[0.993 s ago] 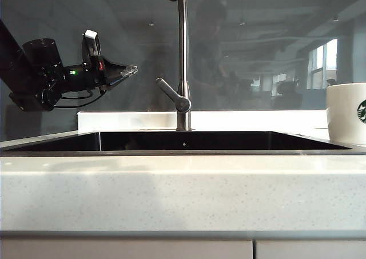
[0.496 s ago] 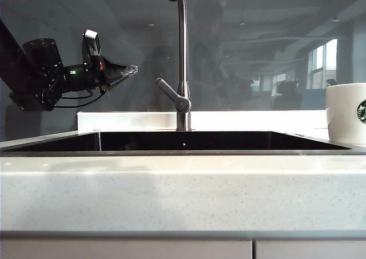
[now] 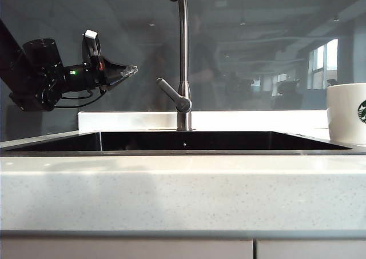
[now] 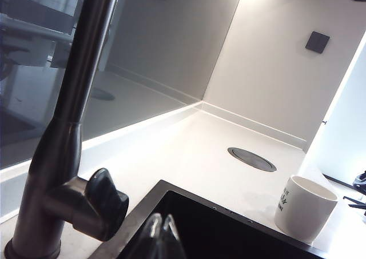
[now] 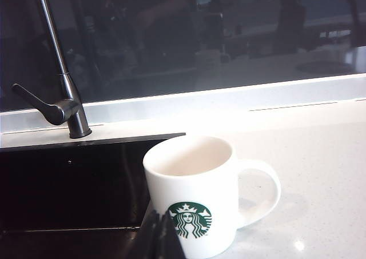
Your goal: Pick up the mug next to the sink, go to the faucet to get some water, pour the water into the sink, and finally put the mug back to its place.
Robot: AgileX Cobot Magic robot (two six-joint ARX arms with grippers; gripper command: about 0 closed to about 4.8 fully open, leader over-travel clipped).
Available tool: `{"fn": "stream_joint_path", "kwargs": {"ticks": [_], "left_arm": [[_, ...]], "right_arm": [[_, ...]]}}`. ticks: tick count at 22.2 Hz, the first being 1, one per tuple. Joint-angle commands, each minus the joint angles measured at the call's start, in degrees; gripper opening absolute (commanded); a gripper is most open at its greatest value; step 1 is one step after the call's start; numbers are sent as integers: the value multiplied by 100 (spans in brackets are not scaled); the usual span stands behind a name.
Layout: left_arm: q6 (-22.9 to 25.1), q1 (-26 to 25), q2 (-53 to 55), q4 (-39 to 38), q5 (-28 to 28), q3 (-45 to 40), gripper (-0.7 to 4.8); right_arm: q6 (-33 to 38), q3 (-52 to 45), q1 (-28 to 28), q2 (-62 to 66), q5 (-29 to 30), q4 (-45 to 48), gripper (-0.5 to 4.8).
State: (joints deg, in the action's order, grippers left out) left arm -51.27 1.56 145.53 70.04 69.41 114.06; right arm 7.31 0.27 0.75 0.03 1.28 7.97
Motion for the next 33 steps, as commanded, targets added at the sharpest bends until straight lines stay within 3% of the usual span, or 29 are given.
{"fn": "stream_joint_path", "kwargs": {"ticks": [1, 4, 6, 7, 9, 10, 12, 13, 15, 17, 20, 25, 31, 33], "left_arm": [[-15, -9, -42, 72, 4, 15, -6], [33, -52, -42, 74, -39, 15, -5], [-127, -81, -144, -387, -11, 15, -5], [634, -83, -404, -1255, 125, 13, -5], [1703, -83, -809, -2640, 28, 13, -5], [2780, -85, -1228, -4127, -498, 13, -5], [3976, -87, -1799, -5978, -1755, 15, -6], [4548, -85, -2229, -7082, -3060, 15, -6], [4968, -85, -2857, -8214, -4739, 13, -6], [5125, -90, -3322, -8811, -5311, 13, -5], [5379, -120, -3812, -9112, -5434, -87, -5], [5427, -120, -4903, -8760, -5692, -1099, -6], [5434, -120, -7049, -7965, -6054, -3696, -6], [5434, -120, -7890, -7691, -6570, -4647, -6]], "right_arm": [[20, -22, 4, -13, -11, 81, -6], [20, -22, 4, -13, -11, 81, -6], [20, -22, 4, -13, -11, 81, -6], [20, -22, 4, -13, -11, 83, -6], [20, -22, 4, -13, -11, 83, -6], [20, -20, 4, -13, -11, 81, -6], [20, -22, 4, -13, -11, 81, -6], [20, -22, 4, -13, -11, 83, -6], [20, -20, 4, -13, -11, 81, -6], [20, -22, 4, -13, -11, 83, -6], [20, -22, 4, -13, -11, 83, -6], [20, -22, 4, -13, -11, 81, -6], [20, -20, 4, -13, -11, 83, -6], [20, -20, 4, -13, -11, 81, -6]]}}
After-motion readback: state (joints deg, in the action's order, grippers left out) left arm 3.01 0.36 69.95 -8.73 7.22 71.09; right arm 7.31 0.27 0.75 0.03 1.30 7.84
